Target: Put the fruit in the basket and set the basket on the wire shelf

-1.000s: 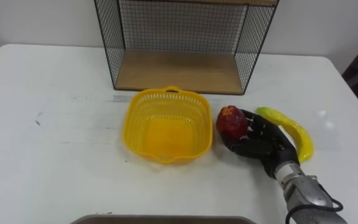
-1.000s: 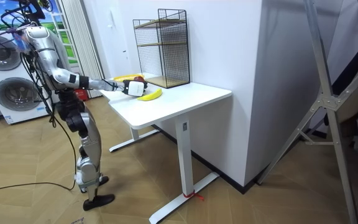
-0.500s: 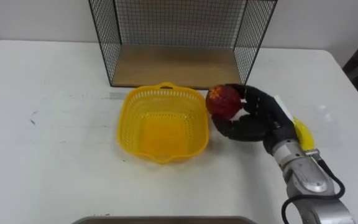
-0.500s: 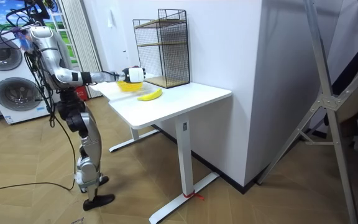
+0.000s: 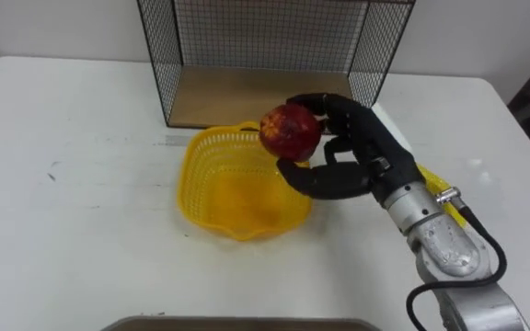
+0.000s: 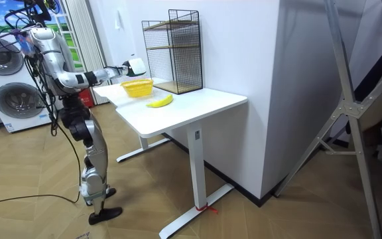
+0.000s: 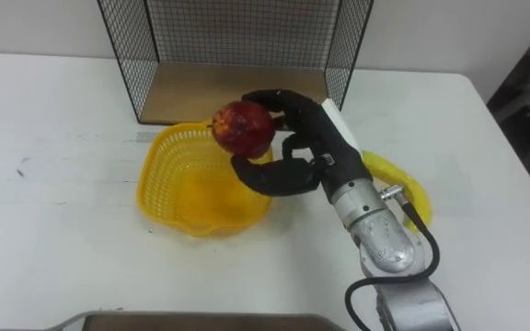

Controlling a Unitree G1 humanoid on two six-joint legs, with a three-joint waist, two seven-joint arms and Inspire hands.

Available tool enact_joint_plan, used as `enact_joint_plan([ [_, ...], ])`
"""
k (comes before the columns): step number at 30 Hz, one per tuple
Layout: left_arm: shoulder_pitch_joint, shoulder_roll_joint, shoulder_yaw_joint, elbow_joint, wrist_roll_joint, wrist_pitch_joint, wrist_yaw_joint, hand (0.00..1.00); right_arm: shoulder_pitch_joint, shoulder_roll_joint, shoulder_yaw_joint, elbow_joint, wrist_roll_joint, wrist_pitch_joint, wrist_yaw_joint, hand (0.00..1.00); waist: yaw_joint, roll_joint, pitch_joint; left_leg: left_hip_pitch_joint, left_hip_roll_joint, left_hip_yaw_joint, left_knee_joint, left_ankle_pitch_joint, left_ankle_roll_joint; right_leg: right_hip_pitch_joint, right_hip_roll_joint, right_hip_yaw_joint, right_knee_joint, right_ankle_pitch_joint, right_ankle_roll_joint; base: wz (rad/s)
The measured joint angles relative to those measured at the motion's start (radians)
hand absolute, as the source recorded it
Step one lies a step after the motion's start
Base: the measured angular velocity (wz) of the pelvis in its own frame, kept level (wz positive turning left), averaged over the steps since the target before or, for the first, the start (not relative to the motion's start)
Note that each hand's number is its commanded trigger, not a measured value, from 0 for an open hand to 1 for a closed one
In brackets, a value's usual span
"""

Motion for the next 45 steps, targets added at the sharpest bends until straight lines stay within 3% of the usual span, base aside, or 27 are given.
enact_joint_plan([
  [9,0.001,0.005,-0.018,0.0,-0.003,-0.003,-0.006,0.0,0.0,0.001,0.011,-0.058,-0.099,0.001,0.009,1.0,0.003,-0.003,-0.0017,-0.009,-0.001,0.0,0.009,0.0,0.0,-0.011,0.001,0.003,0.0,0.001,0.0,0.0],
  [10,-0.001,0.005,-0.018,0.001,-0.003,-0.007,-0.007,0.0,0.0,0.0,0.021,-0.059,-0.116,0.001,0.009,0.95,0.005,-0.004,-0.0023,-0.009,0.0,0.002,0.009,0.0,0.0,-0.011,0.001,0.004,0.0,0.001,0.0,-0.04],
  [11,-0.002,0.005,-0.018,0.001,-0.003,-0.01,-0.007,0.0,0.0,0.0,0.026,-0.06,-0.128,0.001,0.009,0.55,0.005,-0.005,-0.0026,-0.009,0.0,0.002,0.009,0.0,0.0,-0.011,0.001,0.004,0.0,0.001,0.0,-0.03],
  [12,-0.006,0.005,-0.018,0.004,-0.002,-0.016,-0.007,0.0,0.0,0.0,0.035,-0.06,-0.147,0.001,0.009,0.0,0.005,-0.006,-0.0034,-0.009,0.0,0.002,0.008,0.0,0.0,-0.012,0.001,0.005,0.0,0.001,0.0,0.0],
  [20,-0.022,0.008,-0.019,0.017,-0.002,-0.03,-0.006,0.0,0.0,-0.004,0.04,-0.06,-0.186,-0.001,0.031,0.0,0.005,-0.007,-0.0026,-0.007,0.0,0.002,0.006,0.0,0.0,-0.006,0.001,0.002,0.0,0.002,0.0,0.0],
  [25,-0.021,0.014,-0.019,0.017,-0.001,-0.036,-0.006,0.0,0.0,-0.004,0.04,-0.06,-0.182,-0.001,0.03,0.0,0.006,-0.012,0.0078,-0.008,0.001,0.002,0.007,0.0,0.0,-0.004,0.001,0.001,0.0,0.002,-0.001,0.0],
  [35,-0.021,0.021,-0.03,0.013,-0.001,-0.035,-0.006,0.0,0.0,-0.003,0.04,-0.06,-0.172,-0.001,0.012,0.0,0.004,-0.013,0.004,-0.009,-0.001,0.001,0.008,0.0,0.0,-0.001,0.0,0.002,-0.004,0.002,0.0,0.0],
  [40,-0.022,0.021,-0.034,0.014,0.0,-0.036,-0.006,0.0,0.0,-0.004,0.04,-0.06,-0.172,-0.003,-0.015,0.0,0.001,-0.003,-0.0021,-0.006,0.0,0.001,0.008,0.0,0.0,0.002,0.001,0.001,-0.001,0.003,0.0,0.0],
  [45,-0.02,0.021,-0.034,0.015,-0.001,-0.035,0.001,0.0,0.0,-0.005,0.035,-0.06,-0.172,-0.003,-0.051,0.0,-0.003,0.0,-0.0012,-0.008,0.0,0.003,0.009,0.0,0.0,0.001,0.001,0.004,0.001,0.003,0.0,0.0],
])
